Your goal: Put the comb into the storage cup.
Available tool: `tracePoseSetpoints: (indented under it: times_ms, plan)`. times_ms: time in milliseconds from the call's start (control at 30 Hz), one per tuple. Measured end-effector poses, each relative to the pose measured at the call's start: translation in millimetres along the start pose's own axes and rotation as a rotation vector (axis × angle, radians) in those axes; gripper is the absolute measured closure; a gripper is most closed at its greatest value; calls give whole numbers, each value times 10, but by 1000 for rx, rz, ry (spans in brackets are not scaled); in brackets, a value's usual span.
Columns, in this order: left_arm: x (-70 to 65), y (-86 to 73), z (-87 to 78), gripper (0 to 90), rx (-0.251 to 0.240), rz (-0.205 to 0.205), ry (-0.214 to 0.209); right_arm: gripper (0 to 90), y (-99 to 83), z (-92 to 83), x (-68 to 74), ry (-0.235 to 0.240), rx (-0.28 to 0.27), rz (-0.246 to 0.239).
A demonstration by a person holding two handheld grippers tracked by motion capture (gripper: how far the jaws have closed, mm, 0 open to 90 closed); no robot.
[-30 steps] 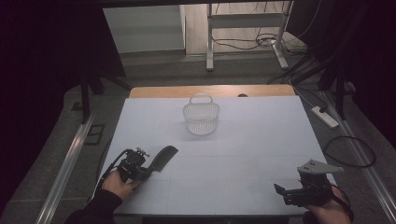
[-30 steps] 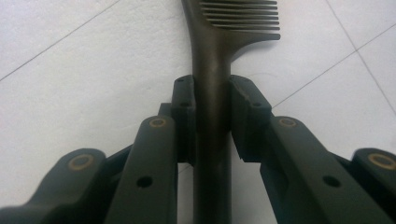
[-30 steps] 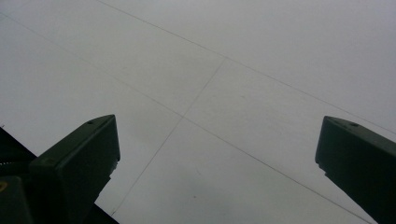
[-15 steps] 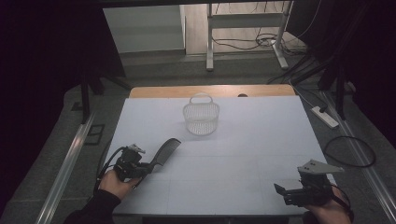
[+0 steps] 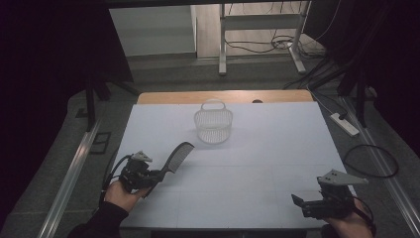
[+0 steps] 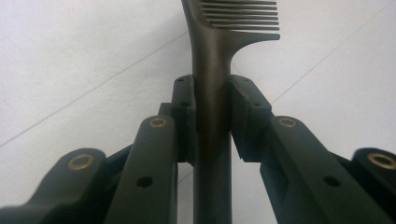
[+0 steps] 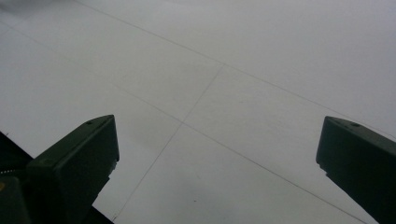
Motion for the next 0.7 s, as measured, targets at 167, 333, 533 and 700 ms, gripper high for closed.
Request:
tracePoseSetpoints:
  times_ms: [167, 333, 533, 700]
  plan:
    - [-21, 35, -47, 725, -41, 5, 11, 0, 9, -12, -2, 7, -16, 7]
    - [-55, 60, -79, 725, -65, 14, 12, 0, 12, -14, 14, 21, -17, -5]
    - [-109, 93, -119, 725, -97, 18, 6, 0, 25, -16, 17, 27, -29, -11]
    - [-158, 117, -141, 725, -119, 14, -7, 0, 45, -8, 25, 35, -40, -23]
Point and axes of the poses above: each handheld gripper's, and its own axes: z roughly forward along the jaws, y roughly out of its top, x roughly to its left, the point moved 8 cm from there along z, roughly forward along the jaws, and after that the axes turned 5 degrees about y, right-handed, at the moved point
